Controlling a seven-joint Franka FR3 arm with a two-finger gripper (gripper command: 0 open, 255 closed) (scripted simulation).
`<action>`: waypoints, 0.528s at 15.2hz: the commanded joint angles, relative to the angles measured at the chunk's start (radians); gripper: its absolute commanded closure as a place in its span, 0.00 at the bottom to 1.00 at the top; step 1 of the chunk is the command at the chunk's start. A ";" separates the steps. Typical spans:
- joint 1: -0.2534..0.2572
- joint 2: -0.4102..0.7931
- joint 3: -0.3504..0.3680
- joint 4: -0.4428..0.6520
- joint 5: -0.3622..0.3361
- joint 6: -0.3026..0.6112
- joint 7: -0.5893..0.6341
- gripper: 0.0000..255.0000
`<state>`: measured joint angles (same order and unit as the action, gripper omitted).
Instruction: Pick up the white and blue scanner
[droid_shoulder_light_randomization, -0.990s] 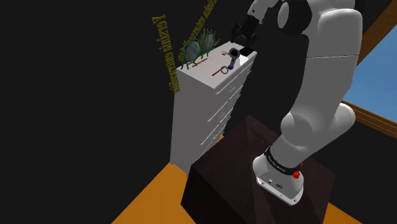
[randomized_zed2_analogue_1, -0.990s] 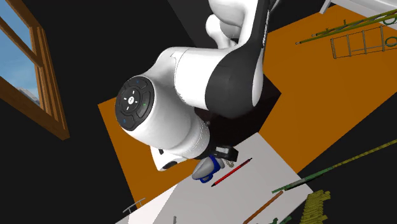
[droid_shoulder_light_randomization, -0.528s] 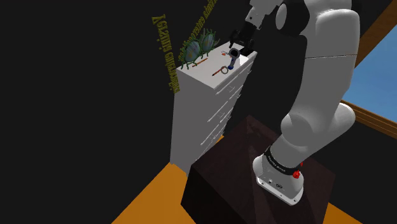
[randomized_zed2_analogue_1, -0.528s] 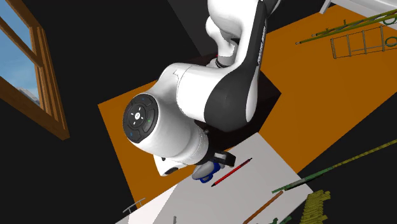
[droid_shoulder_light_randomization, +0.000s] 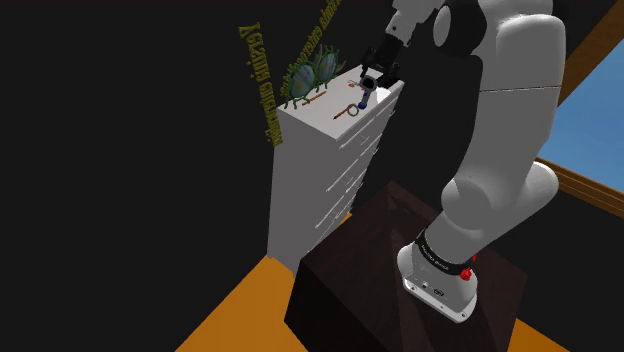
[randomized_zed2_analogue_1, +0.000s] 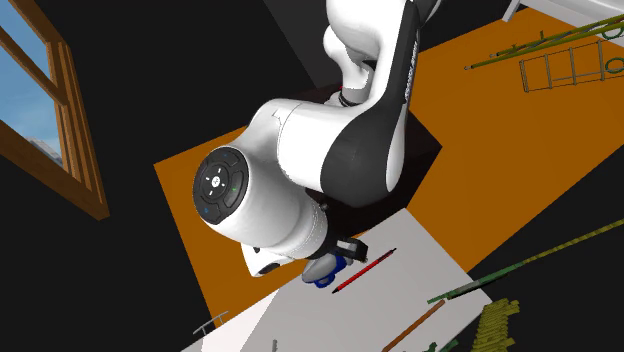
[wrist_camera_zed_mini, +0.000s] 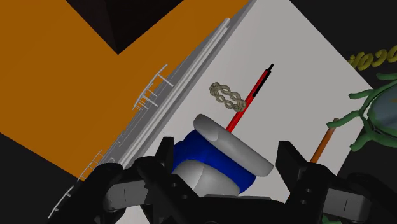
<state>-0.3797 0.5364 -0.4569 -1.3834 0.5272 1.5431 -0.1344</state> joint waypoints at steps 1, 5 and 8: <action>0.000 0.003 0.000 -0.002 -0.001 0.000 0.000 1.00; -0.003 -0.007 -0.002 0.026 -0.005 -0.034 0.013 1.00; -0.008 -0.012 -0.003 0.060 -0.007 -0.068 0.026 1.00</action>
<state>-0.3870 0.5287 -0.4588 -1.3305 0.5222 1.4847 -0.1116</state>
